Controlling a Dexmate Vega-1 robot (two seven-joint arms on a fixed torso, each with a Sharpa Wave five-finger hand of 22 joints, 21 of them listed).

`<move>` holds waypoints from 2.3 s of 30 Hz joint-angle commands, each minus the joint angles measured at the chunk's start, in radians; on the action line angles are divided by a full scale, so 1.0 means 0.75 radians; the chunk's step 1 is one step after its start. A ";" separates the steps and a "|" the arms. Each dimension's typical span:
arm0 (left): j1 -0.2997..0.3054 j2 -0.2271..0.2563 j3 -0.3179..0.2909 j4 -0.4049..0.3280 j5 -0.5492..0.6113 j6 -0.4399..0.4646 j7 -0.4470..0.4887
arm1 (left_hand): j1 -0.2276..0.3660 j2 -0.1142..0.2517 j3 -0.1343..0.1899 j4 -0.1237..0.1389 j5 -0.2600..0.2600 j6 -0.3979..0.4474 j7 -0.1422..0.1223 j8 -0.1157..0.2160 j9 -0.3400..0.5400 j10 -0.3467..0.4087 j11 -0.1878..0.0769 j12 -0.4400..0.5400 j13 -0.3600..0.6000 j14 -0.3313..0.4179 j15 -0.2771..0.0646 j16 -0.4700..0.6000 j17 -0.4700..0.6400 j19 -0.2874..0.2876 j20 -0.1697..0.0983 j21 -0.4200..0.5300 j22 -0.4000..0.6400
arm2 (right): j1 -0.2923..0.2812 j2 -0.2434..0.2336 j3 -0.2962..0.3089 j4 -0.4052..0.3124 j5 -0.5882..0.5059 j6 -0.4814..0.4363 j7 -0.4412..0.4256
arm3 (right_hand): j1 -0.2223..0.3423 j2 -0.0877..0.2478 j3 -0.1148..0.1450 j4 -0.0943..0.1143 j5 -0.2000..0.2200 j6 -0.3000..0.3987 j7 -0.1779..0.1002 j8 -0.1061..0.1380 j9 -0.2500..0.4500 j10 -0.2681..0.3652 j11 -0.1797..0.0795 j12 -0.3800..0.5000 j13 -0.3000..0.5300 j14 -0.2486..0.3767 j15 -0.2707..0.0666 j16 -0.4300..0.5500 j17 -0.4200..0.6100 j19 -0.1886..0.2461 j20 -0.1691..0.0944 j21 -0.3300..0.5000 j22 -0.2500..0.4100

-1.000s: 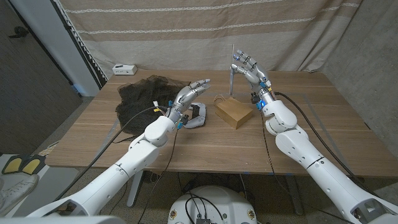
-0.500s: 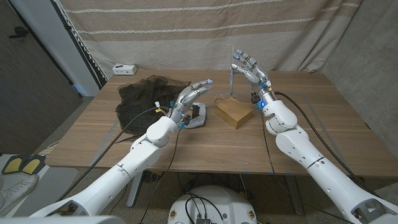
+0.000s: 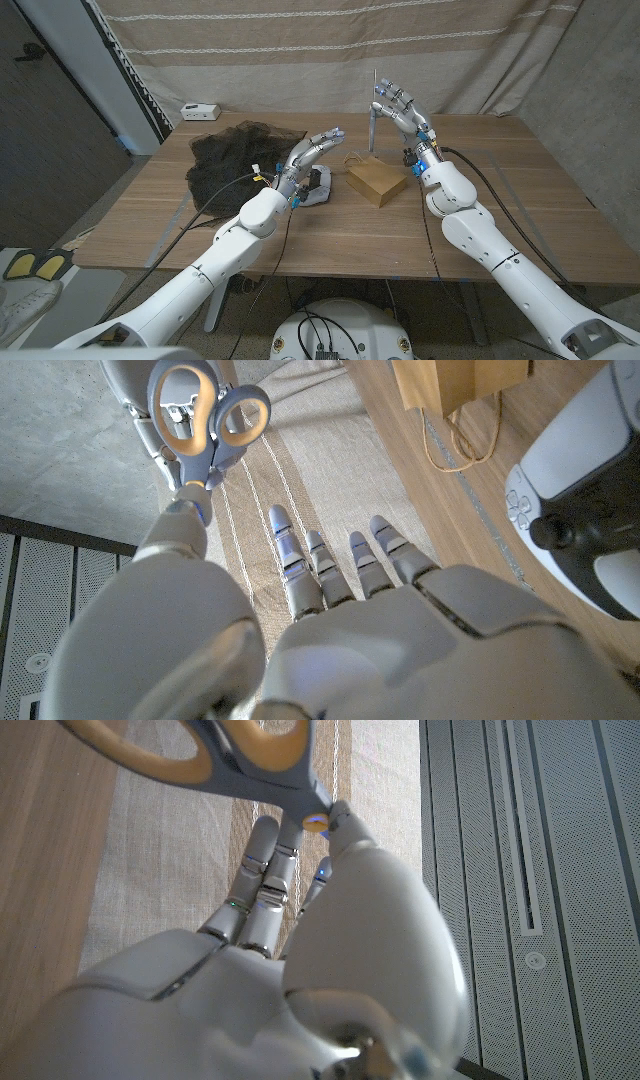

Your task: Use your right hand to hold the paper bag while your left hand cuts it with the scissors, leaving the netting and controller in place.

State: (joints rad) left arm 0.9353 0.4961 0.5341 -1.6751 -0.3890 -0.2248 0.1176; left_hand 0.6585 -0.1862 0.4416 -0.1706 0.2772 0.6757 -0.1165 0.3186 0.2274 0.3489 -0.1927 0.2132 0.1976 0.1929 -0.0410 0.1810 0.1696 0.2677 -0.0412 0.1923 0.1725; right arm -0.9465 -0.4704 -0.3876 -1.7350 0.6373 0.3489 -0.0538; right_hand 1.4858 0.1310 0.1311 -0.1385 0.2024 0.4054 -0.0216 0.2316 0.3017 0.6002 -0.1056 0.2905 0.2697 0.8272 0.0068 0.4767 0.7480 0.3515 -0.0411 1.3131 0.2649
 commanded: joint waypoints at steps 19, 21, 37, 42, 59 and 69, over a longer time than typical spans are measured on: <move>-0.024 -0.028 0.021 0.016 -0.002 0.003 -0.007 | 0.028 0.008 -0.042 0.008 -0.003 0.057 0.003 0.012 -0.006 -0.021 0.003 -0.002 0.007 -0.024 -0.218 -0.002 0.008 -0.012 -0.161 -0.002 0.004 | 0.005 0.060 -0.021 0.045 0.012 0.066 0.019 | 0.026 -0.002 0.020 -0.018 0.007 0.032 -0.020 -0.001 0.001 0.016 -0.010 -0.011 0.001 0.143 -0.331 -0.002 -0.004 -0.023 -0.194 0.020 -0.021; -0.025 -0.028 0.022 0.017 0.000 0.001 -0.009 | 0.030 0.009 -0.045 0.008 -0.003 0.060 0.003 0.012 -0.007 -0.025 0.004 -0.003 0.007 -0.024 -0.217 -0.001 0.008 -0.011 -0.162 -0.002 0.004 | 0.002 0.059 -0.022 0.043 0.012 0.070 0.024 | 0.028 -0.003 0.021 -0.019 0.007 0.032 -0.023 -0.001 0.000 0.010 -0.013 -0.015 0.001 0.139 -0.331 -0.006 -0.008 -0.024 -0.195 0.023 -0.023; -0.035 -0.031 0.032 0.030 -0.001 -0.019 -0.037 | 0.054 0.019 -0.062 0.007 0.000 0.105 -0.009 0.016 -0.013 -0.027 -0.001 -0.001 0.007 -0.027 -0.222 0.001 0.008 -0.015 -0.165 -0.001 0.004 | -0.009 0.071 -0.040 0.034 0.002 0.083 0.027 | 0.034 -0.007 0.027 -0.019 0.009 0.024 -0.024 -0.011 -0.007 -0.003 -0.032 -0.031 -0.004 0.135 -0.332 -0.014 -0.008 -0.032 -0.194 0.046 -0.035; -0.037 -0.031 0.034 0.030 -0.002 -0.016 -0.041 | 0.065 0.024 -0.063 0.007 0.000 0.123 -0.014 0.019 -0.014 -0.025 0.000 0.000 0.007 -0.027 -0.221 0.001 0.008 -0.016 -0.166 -0.001 0.004 | -0.004 0.074 -0.045 0.044 -0.013 0.095 0.030 | 0.037 -0.009 0.028 -0.020 0.009 0.026 -0.026 -0.011 -0.009 0.000 -0.027 -0.032 -0.005 0.135 -0.332 -0.015 -0.008 -0.034 -0.195 0.051 -0.040; -0.061 -0.027 0.045 0.051 -0.004 -0.024 -0.084 | 0.104 0.028 -0.072 0.007 0.001 0.131 0.001 0.004 -0.021 -0.029 0.000 0.000 0.007 -0.041 -0.223 -0.002 0.008 -0.024 -0.178 -0.002 0.004 | 0.015 0.085 -0.056 0.060 -0.028 0.100 0.032 | 0.042 -0.013 0.032 -0.019 0.011 0.031 -0.035 -0.013 -0.013 0.001 -0.043 -0.040 -0.008 0.133 -0.332 -0.019 -0.008 -0.043 -0.194 0.063 -0.052; -0.068 -0.020 0.048 0.058 -0.005 -0.019 -0.099 | 0.109 0.017 -0.092 0.011 0.001 0.104 0.011 -0.018 -0.023 -0.053 0.009 -0.006 0.007 -0.060 -0.210 -0.003 0.009 -0.033 -0.179 -0.003 0.004 | 0.029 0.094 -0.069 0.072 -0.022 0.089 0.043 | 0.043 -0.013 0.035 -0.018 0.011 0.034 -0.039 -0.013 -0.015 0.003 -0.045 -0.043 -0.010 0.133 -0.332 -0.020 -0.006 -0.048 -0.193 0.067 -0.058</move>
State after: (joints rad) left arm 0.8899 0.4767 0.5679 -1.6387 -0.3896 -0.2388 0.0552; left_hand 0.7322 -0.1731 0.3763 -0.1632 0.2775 0.7553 -0.1086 0.3068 0.2090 0.3162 -0.1853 0.2130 0.1975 0.1518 -0.0355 0.1781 0.1749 0.2494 -0.0412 0.1923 0.1726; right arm -0.9340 -0.4061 -0.4308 -1.6892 0.6214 0.4237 -0.0260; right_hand 1.5073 0.1202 0.1462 -0.1485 0.2029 0.4269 -0.0431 0.2237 0.2876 0.6004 -0.1307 0.2621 0.2599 0.8270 0.0069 0.4588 0.7390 0.3141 -0.0428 1.3592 0.2214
